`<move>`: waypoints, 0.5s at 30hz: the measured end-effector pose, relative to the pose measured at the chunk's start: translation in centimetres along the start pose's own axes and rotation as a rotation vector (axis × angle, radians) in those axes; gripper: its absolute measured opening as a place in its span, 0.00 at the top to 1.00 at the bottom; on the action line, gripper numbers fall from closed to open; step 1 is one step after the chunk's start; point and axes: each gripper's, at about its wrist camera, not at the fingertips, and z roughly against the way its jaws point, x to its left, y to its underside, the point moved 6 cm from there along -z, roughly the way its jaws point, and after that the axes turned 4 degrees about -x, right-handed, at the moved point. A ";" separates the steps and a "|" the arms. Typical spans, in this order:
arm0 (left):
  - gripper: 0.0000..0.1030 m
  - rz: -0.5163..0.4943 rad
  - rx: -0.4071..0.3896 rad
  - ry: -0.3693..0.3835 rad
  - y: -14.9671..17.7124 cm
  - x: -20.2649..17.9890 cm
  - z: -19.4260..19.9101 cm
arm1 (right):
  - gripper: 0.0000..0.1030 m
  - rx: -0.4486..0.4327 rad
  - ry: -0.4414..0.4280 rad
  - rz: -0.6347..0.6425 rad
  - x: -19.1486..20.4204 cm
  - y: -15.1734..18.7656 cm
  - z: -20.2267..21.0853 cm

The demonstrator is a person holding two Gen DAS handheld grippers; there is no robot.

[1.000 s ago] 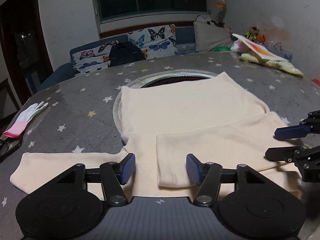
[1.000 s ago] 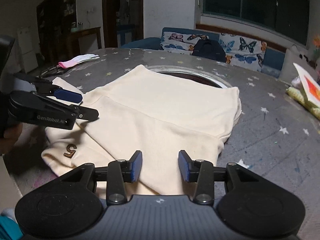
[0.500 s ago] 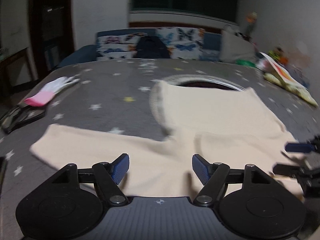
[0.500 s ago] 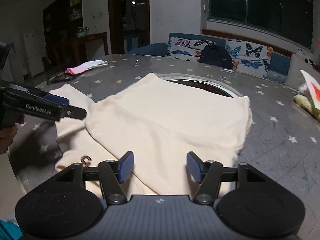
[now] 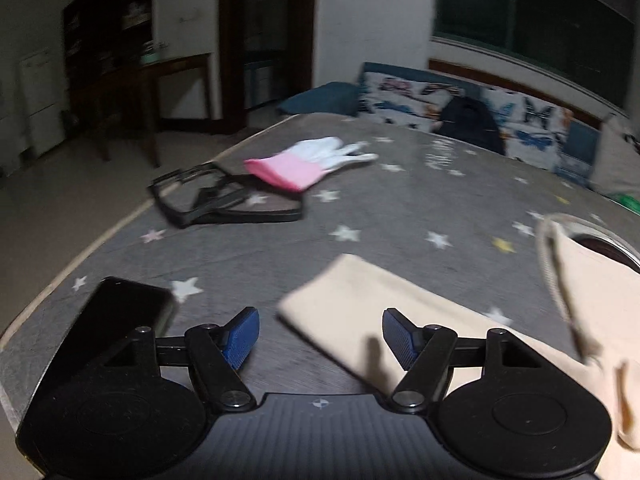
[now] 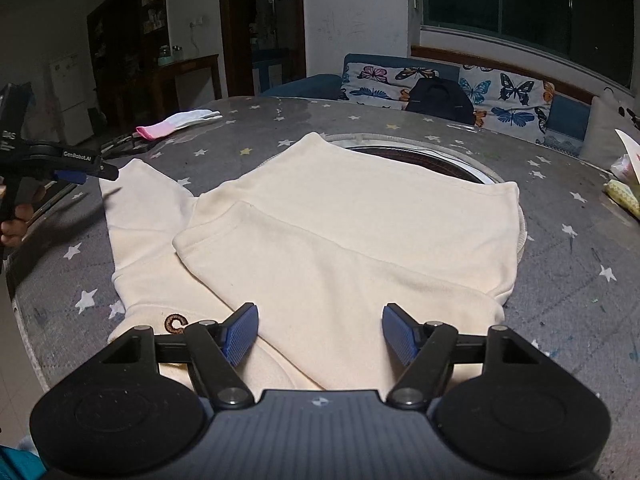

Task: Fold clothes
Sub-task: 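Move the left tool to the other sleeve cuff and grasp it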

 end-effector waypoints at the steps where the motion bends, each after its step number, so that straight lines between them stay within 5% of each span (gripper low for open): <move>1: 0.32 0.009 0.001 -0.006 -0.1 0.4 -0.2 | 0.32 0.001 0.001 0.000 0.0 0.0 0.0; 8: 0.40 0.043 0.033 -0.014 -0.2 1.4 -2.3 | 0.32 -0.003 0.010 -0.002 -0.1 -0.1 0.0; 15: 0.81 0.062 0.024 0.009 -0.3 0.9 -2.4 | 0.32 -0.014 0.023 -0.019 -0.5 -0.3 0.4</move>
